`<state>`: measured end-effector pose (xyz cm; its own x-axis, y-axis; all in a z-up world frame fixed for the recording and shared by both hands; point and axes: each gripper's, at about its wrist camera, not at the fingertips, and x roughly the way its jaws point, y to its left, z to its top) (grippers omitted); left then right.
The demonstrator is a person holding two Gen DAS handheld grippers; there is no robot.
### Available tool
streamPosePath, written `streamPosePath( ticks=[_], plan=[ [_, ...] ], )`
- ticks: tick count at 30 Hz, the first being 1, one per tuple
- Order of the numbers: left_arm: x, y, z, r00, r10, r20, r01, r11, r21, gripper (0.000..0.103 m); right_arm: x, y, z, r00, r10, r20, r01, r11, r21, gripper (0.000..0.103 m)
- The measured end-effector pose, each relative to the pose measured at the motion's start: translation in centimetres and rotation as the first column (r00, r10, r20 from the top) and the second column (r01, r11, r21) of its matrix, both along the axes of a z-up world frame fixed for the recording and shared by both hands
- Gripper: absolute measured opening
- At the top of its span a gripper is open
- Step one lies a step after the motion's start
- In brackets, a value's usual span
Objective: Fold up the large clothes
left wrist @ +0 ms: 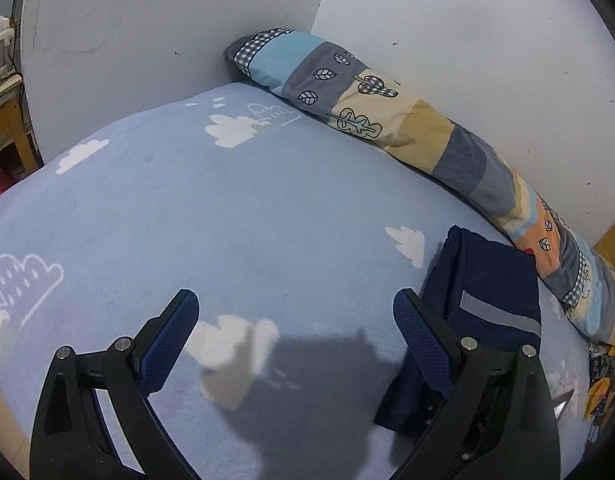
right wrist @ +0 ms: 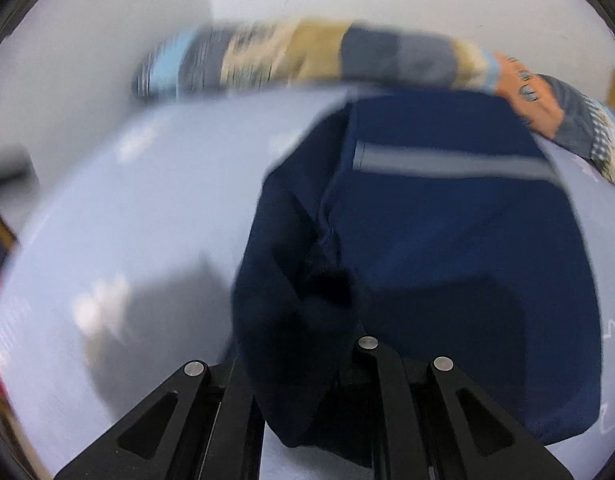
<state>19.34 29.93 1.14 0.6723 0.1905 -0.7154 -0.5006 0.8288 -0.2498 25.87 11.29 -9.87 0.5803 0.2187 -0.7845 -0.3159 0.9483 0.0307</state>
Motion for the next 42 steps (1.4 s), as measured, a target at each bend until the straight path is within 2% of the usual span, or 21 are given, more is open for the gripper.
streamPosePath(
  ticks=[3, 5, 6, 7, 10, 13, 16, 17, 19, 21, 22, 25, 27, 28, 30, 31, 32, 34, 37, 40, 42],
  plan=[
    [0.3, -0.5, 0.1, 1.0, -0.014, 0.0, 0.014, 1.0, 0.0, 0.099, -0.7, 0.5, 0.1, 0.999, 0.038, 0.017, -0.038, 0.998, -0.042, 0.022],
    [0.5, -0.9, 0.0, 1.0, -0.023, 0.001, 0.023, 1.0, 0.001, 0.099, -1.0, 0.4, 0.5, 0.997, 0.072, -0.023, -0.072, 0.997, -0.007, 0.039],
    [0.7, -1.1, 0.0, 1.0, -0.031, 0.004, 0.031, 0.999, -0.005, 0.099, -1.4, 0.3, 0.7, 0.994, 0.106, -0.038, -0.105, 0.994, 0.022, 0.056],
    [0.8, -1.3, 0.0, 0.999, -0.038, 0.006, 0.038, 0.999, -0.009, 0.099, -1.8, 0.2, 0.8, 0.99, 0.131, -0.044, -0.13, 0.991, 0.034, 0.062],
    [0.9, -1.9, 0.1, 0.998, -0.063, 0.014, 0.063, 0.998, -0.018, 0.099, -4.3, -0.3, 1.4, 0.969, 0.238, -0.061, -0.233, 0.97, 0.073, 0.061],
    [1.3, -2.8, -0.2, 0.992, -0.127, 0.014, 0.127, 0.99, -0.054, 0.099, -6.3, -3.7, 3.1, 0.949, 0.31, -0.064, -0.293, 0.937, 0.191, 0.059],
    [1.7, -4.3, -0.5, 0.979, -0.201, 0.014, 0.201, 0.976, -0.082, 0.099, -6.4, -7.9, 5.0, 0.956, 0.285, -0.068, -0.255, 0.924, 0.284, 0.058],
    [1.8, -5.2, -0.6, 0.97, -0.241, 0.017, 0.241, 0.966, -0.087, 0.099, -6.2, -10.4, 6.1, 0.974, 0.224, -0.042, -0.202, 0.936, 0.289, 0.058],
    [2.1, -7.5, -0.9, 0.942, -0.334, 0.031, 0.336, 0.937, -0.093, 0.099, -5.7, -13.6, 7.4, 0.991, 0.135, -0.014, -0.125, 0.951, 0.284, 0.043],
    [2.4, -9.8, -1.6, 0.903, -0.428, 0.042, 0.429, 0.896, -0.113, 0.099, -4.7, -16.7, 8.3, 0.999, 0.041, 0.013, -0.042, 0.97, 0.24, 0.041],
    [2.7, -10.9, -2.0, 0.88, -0.473, 0.048, 0.476, 0.871, -0.121, 0.099, -4.2, -17.5, 8.3, 1.0, 0.015, 0.017, -0.019, 0.976, 0.216, 0.035],
    [3.7, -13.3, -4.2, 0.83, -0.557, 0.013, 0.553, 0.822, -0.133, 0.099, -3.0, -19.0, 7.2, 1.0, 0.005, 0.005, -0.006, 0.97, 0.244, 0.029],
    [4.6, -14.1, -6.2, 0.812, -0.581, -0.049, 0.571, 0.81, -0.134, 0.099, -2.4, -19.0, 5.3, 1.0, 0.005, -0.031, 0.004, 0.966, 0.258, 0.029],
    [5.1, -14.4, -7.6, 0.814, -0.57, -0.112, 0.559, 0.821, -0.114, 0.099, -1.9, -19.1, 4.2, 0.998, 0.012, -0.069, 0.007, 0.965, 0.26, 0.029],
    [6.2, -14.6, -10.7, 0.808, -0.527, -0.264, 0.53, 0.845, -0.069, 0.101, -1.6, -18.1, 1.7, 0.989, 0.023, -0.144, 0.003, 0.985, 0.175, 0.029],
    [6.6, -14.6, -11.5, 0.808, -0.519, -0.278, 0.519, 0.851, -0.08, 0.103, -1.2, -17.9, 1.0, 0.987, 0.031, -0.157, -0.007, 0.989, 0.15, 0.029],
    [6.8, -14.1, -11.9, 0.824, -0.503, -0.261, 0.49, 0.864, -0.118, 0.103, -1.3, -17.8, 0.5, 0.987, 0.038, -0.155, -0.015, 0.989, 0.149, 0.029],
    [7.5, -13.8, -11.1, 0.836, -0.477, -0.272, 0.453, 0.879, -0.149, 0.103, -1.5, -17.3, 0.4, 0.988, 0.031, -0.149, -0.012, 0.992, 0.129, 0.029],
    [7.4, -14.3, -8.0, 0.874, -0.452, -0.18, 0.448, 0.892, -0.069, 0.103, -1.0, -17.3, 1.7, 0.988, 0.031, -0.154, -0.008, 0.989, 0.147, 0.034],
    [7.6, -15.3, -5.2, 0.892, -0.446, -0.077, 0.448, 0.894, 0.016, 0.103, -2.1, -18.8, 4.2, 0.995, 0.041, -0.096, -0.018, 0.974, 0.226, 0.032],
    [8.6, -16.1, -4.5, 0.897, -0.439, -0.053, 0.441, 0.897, 0.032, 0.103, -2.1, -19.2, 5.5, 0.998, -0.002, -0.059, 0.013, 0.982, 0.186, 0.035]
  ],
)
